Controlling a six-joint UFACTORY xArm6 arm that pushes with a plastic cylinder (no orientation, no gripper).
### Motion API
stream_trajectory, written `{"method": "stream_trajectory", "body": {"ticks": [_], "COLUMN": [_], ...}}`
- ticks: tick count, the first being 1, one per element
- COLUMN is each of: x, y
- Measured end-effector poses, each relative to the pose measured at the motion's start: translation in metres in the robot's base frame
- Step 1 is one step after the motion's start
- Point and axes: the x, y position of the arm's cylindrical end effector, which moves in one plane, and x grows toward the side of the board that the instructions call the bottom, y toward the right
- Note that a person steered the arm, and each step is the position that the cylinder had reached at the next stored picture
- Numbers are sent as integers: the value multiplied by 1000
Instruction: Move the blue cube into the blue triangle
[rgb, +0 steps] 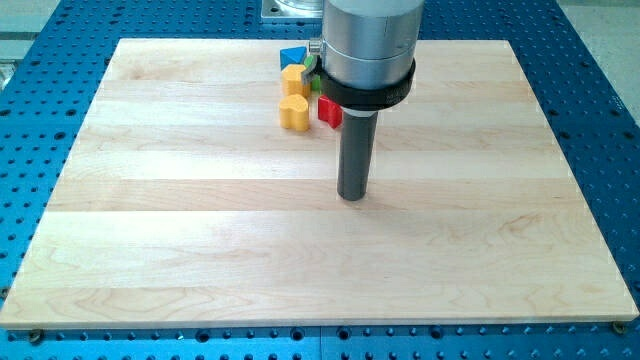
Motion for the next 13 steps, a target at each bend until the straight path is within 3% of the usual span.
{"method": "stream_trajectory", "body": {"ticks": [4,5,6,7,8,9,10,11,12,13], "x": [-7,-42,-49,-60,-79,-143,-229,-244,-200,-203], "y": [15,-24,-64,-53,43,104,109,63,26,23]}}
